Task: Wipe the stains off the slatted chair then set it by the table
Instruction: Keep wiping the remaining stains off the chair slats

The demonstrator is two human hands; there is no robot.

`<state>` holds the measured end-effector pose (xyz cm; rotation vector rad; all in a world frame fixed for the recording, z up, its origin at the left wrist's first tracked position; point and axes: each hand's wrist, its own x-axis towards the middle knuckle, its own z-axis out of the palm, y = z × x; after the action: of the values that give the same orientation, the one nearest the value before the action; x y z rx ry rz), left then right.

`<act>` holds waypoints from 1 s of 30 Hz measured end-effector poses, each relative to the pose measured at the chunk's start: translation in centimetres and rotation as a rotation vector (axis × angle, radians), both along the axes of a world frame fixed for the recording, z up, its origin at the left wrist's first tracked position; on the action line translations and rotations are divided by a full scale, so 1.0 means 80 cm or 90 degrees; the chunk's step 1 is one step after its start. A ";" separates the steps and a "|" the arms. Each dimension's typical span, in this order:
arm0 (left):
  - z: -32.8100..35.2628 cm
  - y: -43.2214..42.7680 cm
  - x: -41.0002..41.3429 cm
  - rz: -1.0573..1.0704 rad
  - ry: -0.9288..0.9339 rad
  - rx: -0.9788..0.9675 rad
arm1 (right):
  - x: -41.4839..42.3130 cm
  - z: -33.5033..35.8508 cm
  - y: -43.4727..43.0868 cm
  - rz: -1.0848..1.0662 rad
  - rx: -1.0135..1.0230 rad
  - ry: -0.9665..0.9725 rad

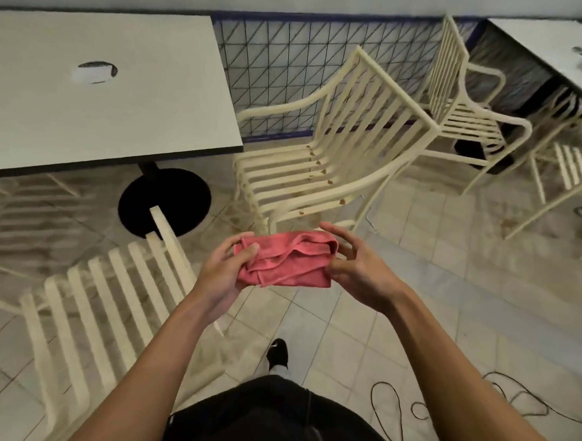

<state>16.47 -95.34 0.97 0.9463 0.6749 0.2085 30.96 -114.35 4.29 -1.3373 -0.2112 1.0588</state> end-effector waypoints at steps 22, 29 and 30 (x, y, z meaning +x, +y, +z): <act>-0.036 0.064 0.334 0.111 0.203 0.008 | 0.349 -0.073 0.147 -0.034 -0.121 0.114; -0.027 0.081 0.446 0.217 0.222 0.136 | 0.473 -0.053 0.163 -0.024 -0.162 -0.030; -0.021 0.082 0.461 0.216 0.217 0.158 | 0.490 -0.049 0.164 -0.001 -0.143 -0.044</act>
<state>53.32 -88.77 -0.74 1.1138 1.1451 0.4441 70.20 -101.22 0.35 -1.5767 -0.1463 1.0590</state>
